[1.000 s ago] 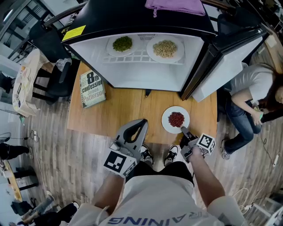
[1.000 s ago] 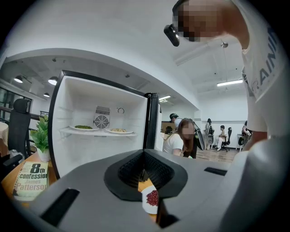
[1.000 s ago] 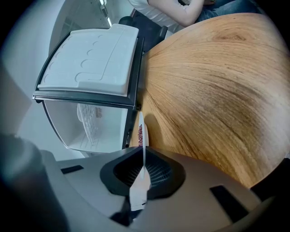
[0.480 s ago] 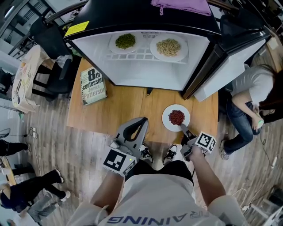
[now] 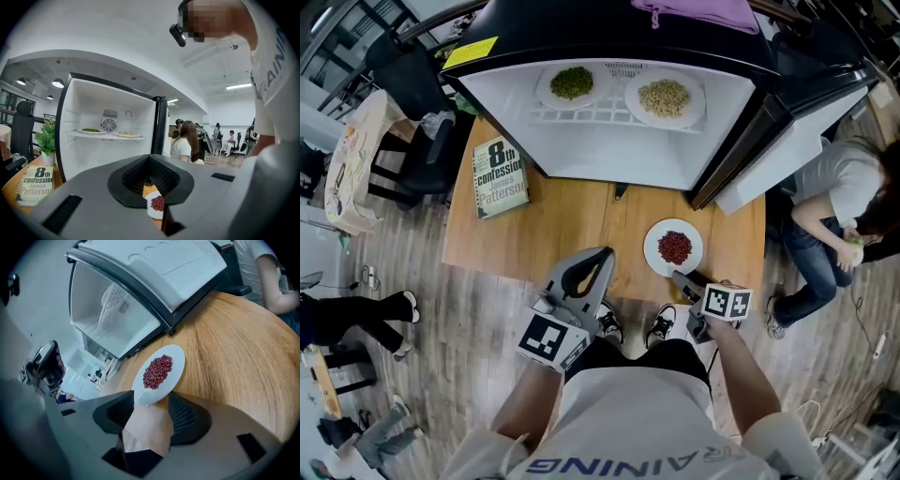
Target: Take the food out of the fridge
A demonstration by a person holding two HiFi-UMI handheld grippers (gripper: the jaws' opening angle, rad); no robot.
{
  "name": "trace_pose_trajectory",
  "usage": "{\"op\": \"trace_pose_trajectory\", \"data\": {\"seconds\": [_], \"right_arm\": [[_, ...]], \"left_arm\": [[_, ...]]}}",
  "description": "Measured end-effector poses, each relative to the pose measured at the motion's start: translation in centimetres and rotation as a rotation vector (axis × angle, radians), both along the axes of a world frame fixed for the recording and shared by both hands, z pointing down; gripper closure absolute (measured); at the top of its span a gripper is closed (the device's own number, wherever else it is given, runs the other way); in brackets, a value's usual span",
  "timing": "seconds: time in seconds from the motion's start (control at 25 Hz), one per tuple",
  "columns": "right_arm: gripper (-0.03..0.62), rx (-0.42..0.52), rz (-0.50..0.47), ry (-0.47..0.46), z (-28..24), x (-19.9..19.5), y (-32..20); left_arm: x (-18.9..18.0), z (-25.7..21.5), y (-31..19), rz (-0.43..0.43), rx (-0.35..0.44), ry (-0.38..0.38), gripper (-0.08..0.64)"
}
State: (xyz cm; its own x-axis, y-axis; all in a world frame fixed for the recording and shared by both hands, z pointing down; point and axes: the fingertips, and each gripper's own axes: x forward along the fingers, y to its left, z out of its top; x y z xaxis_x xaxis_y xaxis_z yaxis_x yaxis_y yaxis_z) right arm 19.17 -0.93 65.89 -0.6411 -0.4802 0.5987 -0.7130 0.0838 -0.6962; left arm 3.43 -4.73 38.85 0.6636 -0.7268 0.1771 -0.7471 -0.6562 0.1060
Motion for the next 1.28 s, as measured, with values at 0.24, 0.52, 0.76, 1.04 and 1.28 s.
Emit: {"op": "trace_pose_trajectory", "data": {"seconds": [0.24, 0.52, 0.76, 1.04, 1.28], "right_arm": [[0.349, 0.037, -0.164, 0.096, 0.1, -1.0, 0.8], [0.342, 0.067, -0.299, 0.23, 0.5, -1.1, 1.3], [0.344, 0.029, -0.31, 0.256, 0.9, -0.7, 1.4], [0.344, -0.039, -0.247, 0.186, 0.7, -0.3, 1.9], [0.514, 0.071, -0.194, 0.197, -2.6, 0.0, 0.6]], "left_arm": [[-0.2, 0.0, 0.2, -0.002, 0.0, 0.001, 0.551], [-0.5, 0.0, 0.4, -0.005, 0.0, 0.006, 0.551], [-1.0, -0.1, 0.4, -0.013, -0.003, 0.013, 0.551], [-1.4, -0.4, 0.5, -0.019, 0.005, 0.019, 0.551], [-1.7, -1.1, 0.6, -0.021, 0.015, 0.022, 0.551]]}}
